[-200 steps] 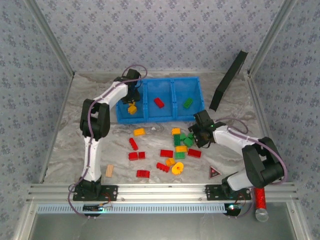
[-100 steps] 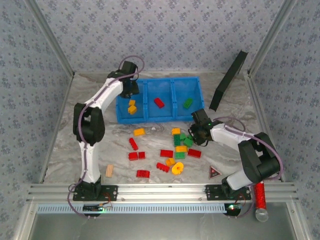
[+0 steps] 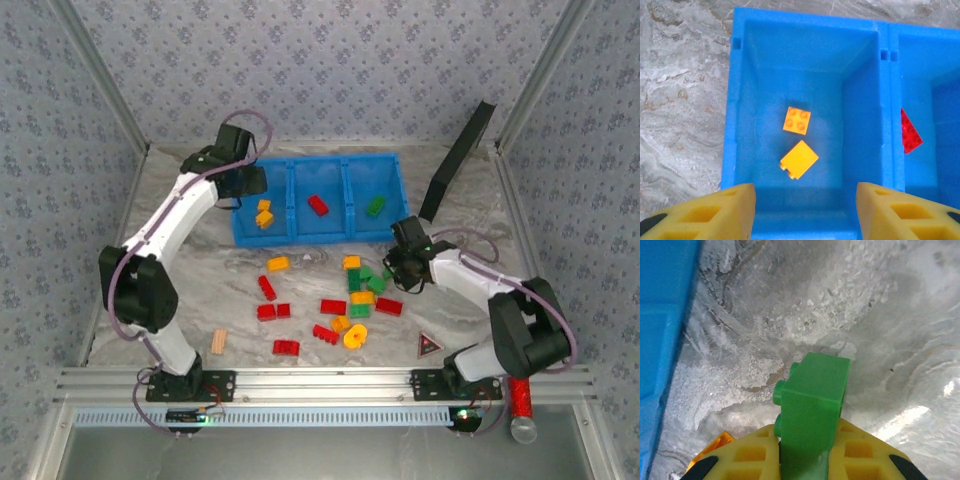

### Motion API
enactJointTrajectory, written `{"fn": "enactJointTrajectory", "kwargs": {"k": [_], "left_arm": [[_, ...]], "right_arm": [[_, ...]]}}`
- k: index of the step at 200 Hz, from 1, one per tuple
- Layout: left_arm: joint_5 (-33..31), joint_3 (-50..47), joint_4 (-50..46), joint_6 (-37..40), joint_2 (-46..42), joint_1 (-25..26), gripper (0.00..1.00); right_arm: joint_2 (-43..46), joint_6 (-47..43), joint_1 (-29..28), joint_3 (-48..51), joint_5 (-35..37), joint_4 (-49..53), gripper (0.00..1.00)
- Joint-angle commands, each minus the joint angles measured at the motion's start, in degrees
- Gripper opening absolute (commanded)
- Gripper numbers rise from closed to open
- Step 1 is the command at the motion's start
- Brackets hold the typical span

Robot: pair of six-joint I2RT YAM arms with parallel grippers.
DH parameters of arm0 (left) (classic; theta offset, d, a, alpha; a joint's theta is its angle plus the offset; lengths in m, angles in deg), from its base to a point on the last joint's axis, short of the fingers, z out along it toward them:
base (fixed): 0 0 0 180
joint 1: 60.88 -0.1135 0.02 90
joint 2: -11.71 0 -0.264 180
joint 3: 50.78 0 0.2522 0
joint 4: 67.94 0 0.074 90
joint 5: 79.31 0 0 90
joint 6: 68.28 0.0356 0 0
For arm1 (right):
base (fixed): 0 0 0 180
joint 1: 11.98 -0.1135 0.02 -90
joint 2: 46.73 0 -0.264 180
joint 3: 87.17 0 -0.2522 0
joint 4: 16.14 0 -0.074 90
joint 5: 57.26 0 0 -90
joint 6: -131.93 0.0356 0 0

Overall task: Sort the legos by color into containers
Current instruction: Pick up the lego from the center of the table, then place the lego in the container.

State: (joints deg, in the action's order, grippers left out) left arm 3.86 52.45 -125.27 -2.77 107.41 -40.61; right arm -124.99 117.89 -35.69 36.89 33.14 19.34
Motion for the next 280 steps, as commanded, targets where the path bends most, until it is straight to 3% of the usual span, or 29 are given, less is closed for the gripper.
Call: {"fn": "enactJointTrajectory", "kwargs": {"k": [1,75,138,176,227,280], "left_arm": [[0.72,-4.71,-2.26,0.12,-5.97,0.55,0.56],[2.13,-21.52,-5.41,-5.7,-22.04,2.1,0.58],[0.5,-32.84,-3.16,-20.1,-28.48,10.67,0.6],[-0.28,-35.79,-0.72,-25.64,-26.56,14.82,0.61],[-1.86,-35.95,1.29,-26.59,-21.42,15.83,0.62],[0.51,-37.3,4.17,-29.14,-16.14,16.42,0.62]], "right_arm": [[4.84,-5.01,0.08,-1.97,3.73,5.83,0.15],[8.4,-34.35,-0.57,-17.07,13.1,10.96,0.19],[-6.59,-58.74,0.01,-31.12,5.21,4.19,0.2],[-16.58,-63.51,0.97,-36.34,2.6,3.37,0.2],[-28.35,-66.56,1.37,-41.76,3.37,5.52,0.22],[-30.46,-66.65,1.86,-41.66,3.83,4.41,0.29]]}}
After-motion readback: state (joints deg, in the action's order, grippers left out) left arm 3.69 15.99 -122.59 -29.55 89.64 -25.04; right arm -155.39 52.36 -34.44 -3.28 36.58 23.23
